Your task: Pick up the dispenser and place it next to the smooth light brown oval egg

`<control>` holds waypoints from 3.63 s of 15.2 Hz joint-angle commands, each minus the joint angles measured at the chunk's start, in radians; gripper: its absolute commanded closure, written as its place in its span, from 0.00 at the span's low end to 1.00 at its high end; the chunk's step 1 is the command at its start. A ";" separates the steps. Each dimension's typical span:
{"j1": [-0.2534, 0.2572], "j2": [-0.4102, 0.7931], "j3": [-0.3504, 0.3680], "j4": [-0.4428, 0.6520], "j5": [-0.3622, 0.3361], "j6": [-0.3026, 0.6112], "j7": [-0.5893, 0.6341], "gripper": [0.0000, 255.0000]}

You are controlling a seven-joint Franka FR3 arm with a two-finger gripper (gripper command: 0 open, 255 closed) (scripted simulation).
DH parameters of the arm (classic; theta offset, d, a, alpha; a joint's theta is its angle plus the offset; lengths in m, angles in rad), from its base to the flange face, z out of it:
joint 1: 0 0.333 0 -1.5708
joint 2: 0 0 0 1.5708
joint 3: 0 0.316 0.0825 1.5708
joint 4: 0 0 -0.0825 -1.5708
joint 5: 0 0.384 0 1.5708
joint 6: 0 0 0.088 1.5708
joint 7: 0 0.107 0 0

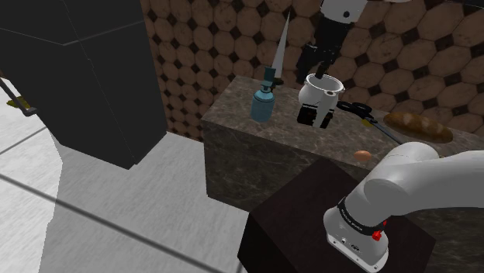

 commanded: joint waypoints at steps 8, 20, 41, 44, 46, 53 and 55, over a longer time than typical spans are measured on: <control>-0.077 0.181 0.083 -0.016 -0.019 0.252 0.219 0.00; -0.227 0.565 0.178 0.119 -0.184 0.558 0.646 0.00; -0.294 0.940 0.136 0.325 -0.429 0.729 1.034 0.00; -0.294 0.940 0.136 0.325 -0.429 0.729 1.034 0.00; -0.294 0.940 0.136 0.325 -0.429 0.729 1.034 1.00; -0.294 0.941 0.136 0.325 -0.429 0.728 1.034 1.00; -0.294 0.940 0.136 0.325 -0.429 0.729 1.034 1.00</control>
